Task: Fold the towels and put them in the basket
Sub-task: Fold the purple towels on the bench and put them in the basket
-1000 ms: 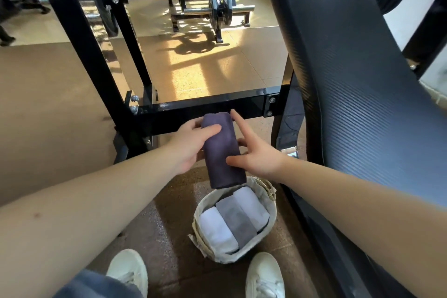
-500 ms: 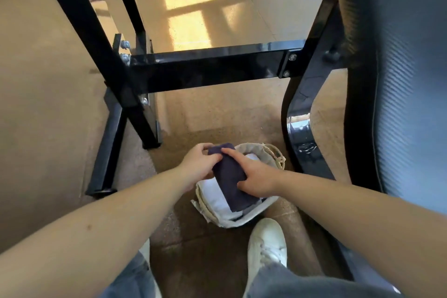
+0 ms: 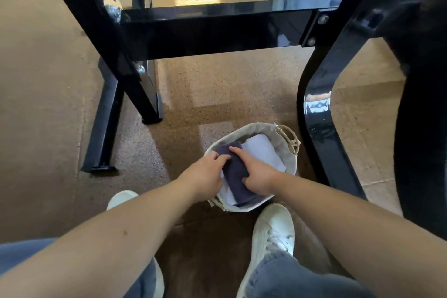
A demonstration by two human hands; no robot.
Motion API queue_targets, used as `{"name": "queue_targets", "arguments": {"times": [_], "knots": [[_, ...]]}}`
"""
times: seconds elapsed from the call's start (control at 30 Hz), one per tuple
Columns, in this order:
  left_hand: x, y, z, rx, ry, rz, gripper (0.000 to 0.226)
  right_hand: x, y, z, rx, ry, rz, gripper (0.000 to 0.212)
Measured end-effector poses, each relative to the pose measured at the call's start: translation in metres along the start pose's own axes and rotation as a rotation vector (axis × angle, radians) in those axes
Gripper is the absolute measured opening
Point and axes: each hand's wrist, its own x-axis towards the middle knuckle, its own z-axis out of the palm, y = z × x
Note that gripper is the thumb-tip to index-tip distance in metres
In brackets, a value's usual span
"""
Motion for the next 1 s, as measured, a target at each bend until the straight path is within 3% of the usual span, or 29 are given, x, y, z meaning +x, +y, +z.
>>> {"name": "queue_targets", "arguments": {"times": [0.2,0.33,0.47,0.7,1.0], "knots": [[-0.003,-0.007,0.013,0.137,0.093,0.071,0.055,0.011,0.013,0.002,0.025,-0.063,-0.046,0.095],[0.002,-0.009,0.019,0.315,0.142,0.217,0.055,0.015,0.020,0.000,-0.084,-0.097,-0.052,0.097],[0.004,-0.008,0.024,0.424,0.071,0.331,0.059,0.012,0.021,0.007,-0.073,-0.136,-0.047,0.098],[-0.005,-0.011,0.023,0.384,0.097,0.321,0.053,0.015,0.019,0.012,-0.023,-0.139,-0.065,0.099],[0.002,-0.009,0.028,0.489,-0.041,0.269,0.060,0.020,0.027,0.010,-0.182,-0.103,-0.002,0.103]]}}
